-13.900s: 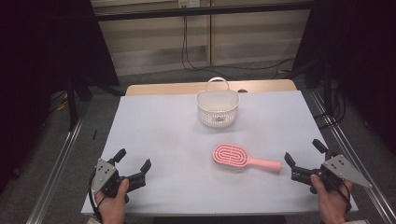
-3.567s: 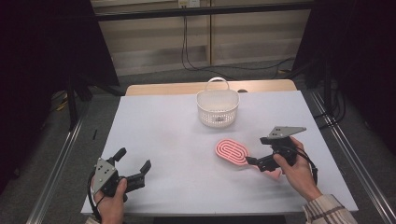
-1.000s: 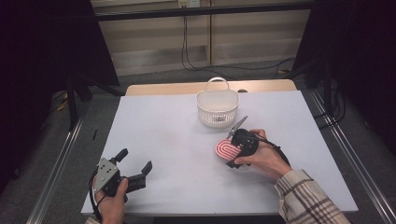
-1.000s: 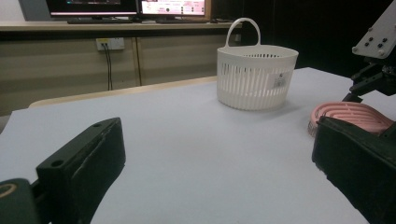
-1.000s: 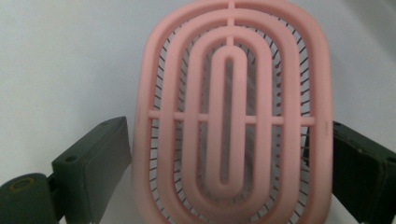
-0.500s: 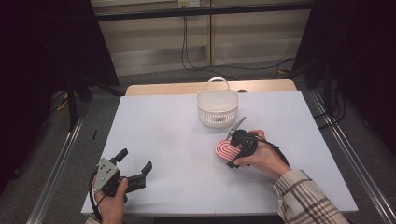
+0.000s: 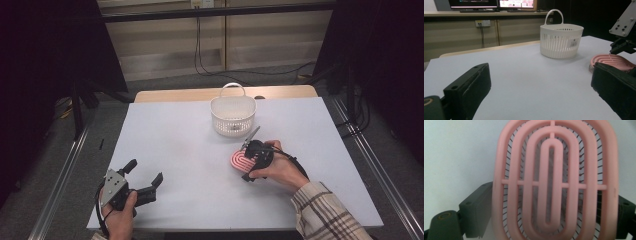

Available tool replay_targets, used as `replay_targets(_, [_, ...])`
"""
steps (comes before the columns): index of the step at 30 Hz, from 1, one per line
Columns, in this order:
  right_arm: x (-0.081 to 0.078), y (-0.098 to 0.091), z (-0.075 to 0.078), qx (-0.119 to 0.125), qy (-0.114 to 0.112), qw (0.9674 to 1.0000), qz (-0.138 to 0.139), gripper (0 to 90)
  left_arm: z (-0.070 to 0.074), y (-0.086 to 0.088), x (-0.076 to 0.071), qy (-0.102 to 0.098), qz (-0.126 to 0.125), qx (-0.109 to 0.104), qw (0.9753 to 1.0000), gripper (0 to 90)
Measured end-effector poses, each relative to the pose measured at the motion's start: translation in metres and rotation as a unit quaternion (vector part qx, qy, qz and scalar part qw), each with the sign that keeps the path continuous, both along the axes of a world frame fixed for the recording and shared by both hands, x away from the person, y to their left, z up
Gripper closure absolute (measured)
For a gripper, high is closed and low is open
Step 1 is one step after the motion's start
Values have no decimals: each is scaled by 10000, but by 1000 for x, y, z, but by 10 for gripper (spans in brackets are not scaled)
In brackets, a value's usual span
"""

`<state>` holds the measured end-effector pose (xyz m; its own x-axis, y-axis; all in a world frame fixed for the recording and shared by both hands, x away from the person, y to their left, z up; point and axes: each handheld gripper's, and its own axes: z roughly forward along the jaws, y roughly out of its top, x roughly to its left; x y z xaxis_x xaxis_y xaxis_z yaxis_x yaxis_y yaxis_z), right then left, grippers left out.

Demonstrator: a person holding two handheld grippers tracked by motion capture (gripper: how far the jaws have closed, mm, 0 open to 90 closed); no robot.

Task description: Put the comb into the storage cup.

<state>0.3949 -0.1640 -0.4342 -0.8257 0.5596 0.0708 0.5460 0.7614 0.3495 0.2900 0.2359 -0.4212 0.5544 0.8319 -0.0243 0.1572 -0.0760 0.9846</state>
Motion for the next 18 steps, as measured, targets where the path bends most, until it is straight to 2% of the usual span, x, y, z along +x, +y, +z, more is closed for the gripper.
replay_targets(7, [1,1,1,-85,-60,9999,-49,186,0,0,0,-2,0,6,10000,28])
replay_targets(10, [0,4,1,-206,-102,9997,-52,187,-1,-1,1,51,-50,0,10000,28])
replay_targets(18, [0,5,2,-243,-83,9996,-119,200,0,-1,0,47,-36,-31,10000,28])
